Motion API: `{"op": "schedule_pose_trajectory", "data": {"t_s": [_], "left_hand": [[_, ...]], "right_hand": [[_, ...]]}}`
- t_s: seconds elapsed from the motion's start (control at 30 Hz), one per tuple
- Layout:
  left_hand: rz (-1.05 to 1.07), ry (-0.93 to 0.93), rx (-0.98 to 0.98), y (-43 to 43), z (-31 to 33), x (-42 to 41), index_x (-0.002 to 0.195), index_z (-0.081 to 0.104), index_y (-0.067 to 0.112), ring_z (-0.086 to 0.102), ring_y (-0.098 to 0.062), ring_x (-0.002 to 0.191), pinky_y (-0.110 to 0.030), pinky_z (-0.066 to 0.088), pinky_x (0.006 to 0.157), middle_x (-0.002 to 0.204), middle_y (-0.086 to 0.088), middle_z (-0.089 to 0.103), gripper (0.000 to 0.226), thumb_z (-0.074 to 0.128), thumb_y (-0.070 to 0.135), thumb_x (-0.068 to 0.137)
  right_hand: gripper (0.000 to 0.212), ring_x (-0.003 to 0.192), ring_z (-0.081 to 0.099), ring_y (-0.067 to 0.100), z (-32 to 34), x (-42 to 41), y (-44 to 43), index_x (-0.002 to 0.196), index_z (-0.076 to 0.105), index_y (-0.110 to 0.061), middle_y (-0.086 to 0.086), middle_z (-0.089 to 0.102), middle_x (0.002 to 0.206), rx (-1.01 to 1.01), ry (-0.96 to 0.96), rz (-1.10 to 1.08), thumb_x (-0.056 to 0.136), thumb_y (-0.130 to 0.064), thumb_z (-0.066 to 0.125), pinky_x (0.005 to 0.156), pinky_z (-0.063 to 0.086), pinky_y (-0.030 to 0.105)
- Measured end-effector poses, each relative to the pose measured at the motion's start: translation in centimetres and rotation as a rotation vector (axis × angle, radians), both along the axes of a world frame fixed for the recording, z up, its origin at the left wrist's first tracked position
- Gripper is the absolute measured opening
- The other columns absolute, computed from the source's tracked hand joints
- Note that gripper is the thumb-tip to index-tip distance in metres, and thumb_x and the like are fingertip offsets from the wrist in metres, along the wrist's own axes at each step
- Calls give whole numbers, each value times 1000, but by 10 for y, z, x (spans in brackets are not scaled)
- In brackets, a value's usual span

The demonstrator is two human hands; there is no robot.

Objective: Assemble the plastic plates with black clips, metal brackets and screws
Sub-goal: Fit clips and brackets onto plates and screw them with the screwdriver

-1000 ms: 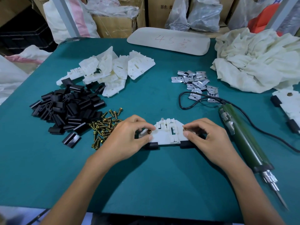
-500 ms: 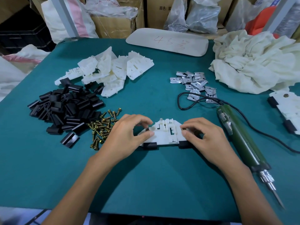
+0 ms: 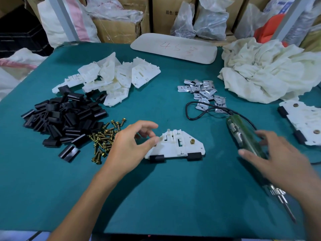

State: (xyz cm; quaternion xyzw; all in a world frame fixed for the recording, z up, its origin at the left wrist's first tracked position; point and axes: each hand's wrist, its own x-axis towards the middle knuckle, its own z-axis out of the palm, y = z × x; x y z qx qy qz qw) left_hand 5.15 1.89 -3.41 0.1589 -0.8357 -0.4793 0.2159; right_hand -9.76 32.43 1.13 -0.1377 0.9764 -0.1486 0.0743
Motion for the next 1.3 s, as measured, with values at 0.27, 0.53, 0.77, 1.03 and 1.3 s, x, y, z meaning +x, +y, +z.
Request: {"op": "schedule_pose_trajectory", "data": {"t_s": [0.27,0.53,0.77,1.03,1.3], "left_hand": [[-6,106,100,4,7,-35,120,64,34,47,-12,49,-14,38,45,90,15,74,23,58,20,102],[137,100,155,5,-6,-33,86,64,36,46,-6,47,-23,39,47,55,9,58,22,53,50,98],[-88,-114,-158,16,-6,-30,101,55,45,49,3,104,-13,35,86,106,33,55,50,65,80,68],[-245,-309,-458,17,-17,-34,151,34,33,31,-5,123,-22,22,94,144,16,47,104,71,79,65],[-258,-292,-385,18,-14,-32,149,38,34,35,-6,119,-22,26,99,140,15,49,97,76,72,67]], "right_hand": [[35,65,64,24,-12,-13,9,99,73,-9,5,72,78,-574,-374,-217,72,-27,84,62,53,34],[54,81,63,16,4,3,-17,115,62,-7,8,65,102,-1751,-995,-127,71,-36,72,54,52,18],[60,88,65,13,20,1,-50,146,42,-10,4,64,122,-2013,-895,-40,97,-43,52,66,55,18],[43,121,66,36,19,8,-77,118,57,-10,12,73,112,-2072,-853,-62,97,-48,59,92,59,50],[49,56,55,7,36,-5,-104,113,56,-29,-8,61,75,-1874,-593,76,77,-61,64,54,50,23]]}}
